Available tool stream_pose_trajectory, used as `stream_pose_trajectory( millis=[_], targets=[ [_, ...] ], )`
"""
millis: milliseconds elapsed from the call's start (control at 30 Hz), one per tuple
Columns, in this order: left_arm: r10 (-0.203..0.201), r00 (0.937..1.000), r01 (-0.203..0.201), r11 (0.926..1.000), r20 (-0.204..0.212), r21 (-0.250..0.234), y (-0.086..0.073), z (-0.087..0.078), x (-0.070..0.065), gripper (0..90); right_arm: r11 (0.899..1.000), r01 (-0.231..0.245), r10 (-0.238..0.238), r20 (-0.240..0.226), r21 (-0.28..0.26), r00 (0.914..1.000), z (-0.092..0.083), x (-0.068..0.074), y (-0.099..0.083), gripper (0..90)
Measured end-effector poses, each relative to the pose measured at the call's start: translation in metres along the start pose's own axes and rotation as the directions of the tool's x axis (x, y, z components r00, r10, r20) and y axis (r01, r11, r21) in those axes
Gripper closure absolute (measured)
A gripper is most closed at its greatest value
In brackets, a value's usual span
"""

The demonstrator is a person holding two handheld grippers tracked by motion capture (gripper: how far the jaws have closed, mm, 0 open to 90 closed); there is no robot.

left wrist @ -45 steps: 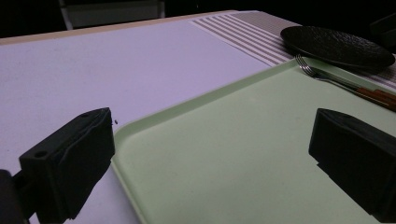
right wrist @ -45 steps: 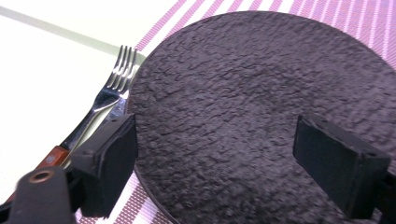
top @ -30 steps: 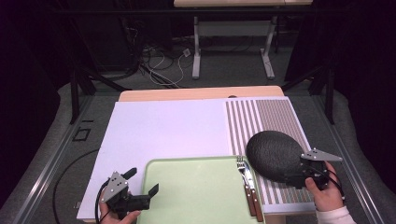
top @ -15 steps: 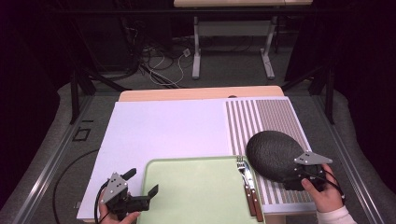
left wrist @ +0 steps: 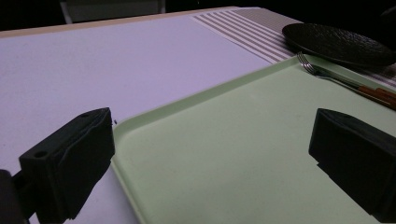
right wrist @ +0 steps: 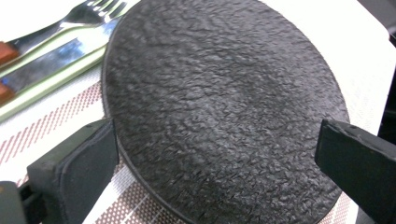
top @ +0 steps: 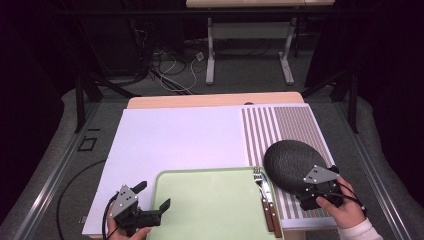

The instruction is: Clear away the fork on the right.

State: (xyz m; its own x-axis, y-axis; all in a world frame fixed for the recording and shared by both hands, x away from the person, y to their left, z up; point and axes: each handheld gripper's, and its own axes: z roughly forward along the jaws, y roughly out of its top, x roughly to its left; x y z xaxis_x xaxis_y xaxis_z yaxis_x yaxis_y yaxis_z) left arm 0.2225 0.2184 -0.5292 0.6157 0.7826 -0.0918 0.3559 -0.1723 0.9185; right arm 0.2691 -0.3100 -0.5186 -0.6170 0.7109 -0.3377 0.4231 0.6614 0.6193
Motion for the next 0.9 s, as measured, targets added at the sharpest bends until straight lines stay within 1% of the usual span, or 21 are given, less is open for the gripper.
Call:
stream_pose_trajectory(
  millis=[33, 67, 100, 133, 167, 200, 233, 267, 300, 400, 500, 600, 633, 667, 700, 767, 800, 833, 867, 900],
  targets=[
    [0.002, 1.0000, -0.002, 1.0000, 0.000, 0.000, 0.000, 0.000, -0.001, 0.7, 1.000, 0.029, -0.029, 0.001, 0.007, 0.9996, 0.000, 0.000, 0.001, 0.0],
    [0.003, 1.0000, -0.003, 1.0000, 0.000, 0.000, 0.000, 0.000, -0.001, 0.7, 0.999, 0.037, -0.037, -0.007, 0.011, 0.9993, 0.000, 0.001, 0.001, 0.0],
    [0.001, 1.0000, -0.001, 1.0000, 0.000, 0.001, 0.000, 0.000, -0.001, 0.6, 0.999, 0.052, -0.052, 0.000, 0.010, 0.9987, 0.000, 0.002, 0.001, 0.0],
    [0.000, 1.0000, 0.000, 1.0000, -0.001, 0.001, 0.000, 0.001, -0.001, 0.7, 0.998, 0.066, -0.066, -0.023, 0.014, 0.9975, 0.000, 0.002, 0.001, 0.0],
    [-0.001, 1.0000, 0.001, 1.0000, -0.002, 0.002, 0.000, 0.001, -0.001, 0.6, 0.997, 0.078, -0.077, -0.025, 0.022, 0.9967, 0.000, 0.002, 0.001, 0.0],
    [0.000, 1.0000, 0.000, 1.0000, -0.001, 0.004, 0.000, 0.001, -0.001, 0.7, 0.995, 0.093, -0.092, -0.035, 0.034, 0.9951, -0.001, 0.003, 0.001, 0.0],
    [-0.001, 1.0000, 0.001, 1.0000, -0.001, 0.007, 0.000, 0.001, -0.001, 0.7, 0.993, 0.112, -0.110, -0.035, 0.045, 0.9933, -0.001, 0.003, 0.001, 0.0],
    [0.000, 1.0000, 0.000, 1.0000, -0.001, 0.008, 0.000, 0.001, -0.001, 0.7, 0.991, 0.126, -0.124, -0.045, 0.047, 0.9912, -0.001, 0.003, 0.001, 0.0],
    [0.005, 1.0000, -0.005, 0.9999, -0.001, 0.010, 0.000, 0.001, -0.001, 0.7, 0.988, 0.146, -0.144, -0.043, 0.054, 0.9887, -0.001, 0.003, 0.001, 0.0],
    [0.009, 1.0000, -0.009, 0.9999, -0.001, 0.010, 0.000, 0.001, -0.002, 0.7, 0.975, 0.214, -0.208, -0.081, 0.063, 0.9747, -0.003, 0.005, 0.002, 0.0],
    [0.008, 1.0000, -0.008, 0.9999, -0.001, 0.012, 0.000, 0.002, -0.002, 0.7, 0.958, 0.274, -0.267, -0.078, 0.091, 0.9605, -0.003, 0.007, 0.003, 0.0],
    [0.006, 1.0000, -0.006, 0.9999, -0.002, 0.010, 0.000, 0.002, -0.001, 0.6, 0.931, 0.347, -0.342, -0.064, 0.110, 0.9375, -0.004, 0.008, 0.006, 0.0],
    [0.006, 1.0000, -0.006, 0.9999, -0.001, 0.010, 0.000, 0.001, -0.001, 0.7, 0.926, 0.361, -0.356, -0.058, 0.115, 0.9326, -0.004, 0.009, 0.006, 0.0],
    [0.007, 1.0000, -0.007, 0.9999, -0.002, 0.010, 0.000, 0.001, -0.001, 0.7, 0.925, 0.365, -0.361, -0.057, 0.103, 0.9307, -0.004, 0.010, 0.006, 0.0],
    [0.008, 1.0000, -0.007, 0.9999, -0.001, 0.010, 0.000, 0.001, -0.001, 0.6, 0.909, 0.401, -0.398, -0.052, 0.111, 0.9159, -0.003, 0.010, 0.007, 0.0],
    [0.009, 1.0000, -0.009, 0.9999, -0.001, 0.010, 0.000, 0.001, -0.002, 0.7, 0.891, 0.438, -0.436, -0.047, 0.121, 0.8988, -0.004, 0.011, 0.008, 0.0],
    [0.009, 1.0000, -0.009, 0.9999, -0.001, 0.010, 0.000, 0.001, -0.002, 0.7, 0.876, 0.470, -0.469, -0.036, 0.107, 0.8826, -0.003, 0.012, 0.007, 0.0],
    [0.009, 1.0000, -0.009, 0.9999, -0.002, 0.011, 0.000, 0.001, -0.002, 0.7, 0.868, 0.483, -0.482, -0.033, 0.113, 0.8753, -0.003, 0.012, 0.007, 0.0],
    [0.008, 1.0000, -0.008, 0.9999, -0.002, 0.010, 0.000, 0.001, -0.002, 0.7, 0.859, 0.499, -0.500, -0.022, 0.114, 0.8656, -0.003, 0.013, 0.007, 0.0],
    [0.008, 1.0000, -0.008, 0.9999, -0.003, 0.010, 0.000, 0.001, -0.002, 0.7, 0.848, 0.519, -0.521, -0.011, 0.112, 0.8536, -0.002, 0.013, 0.006, 0.0]
  ],
)
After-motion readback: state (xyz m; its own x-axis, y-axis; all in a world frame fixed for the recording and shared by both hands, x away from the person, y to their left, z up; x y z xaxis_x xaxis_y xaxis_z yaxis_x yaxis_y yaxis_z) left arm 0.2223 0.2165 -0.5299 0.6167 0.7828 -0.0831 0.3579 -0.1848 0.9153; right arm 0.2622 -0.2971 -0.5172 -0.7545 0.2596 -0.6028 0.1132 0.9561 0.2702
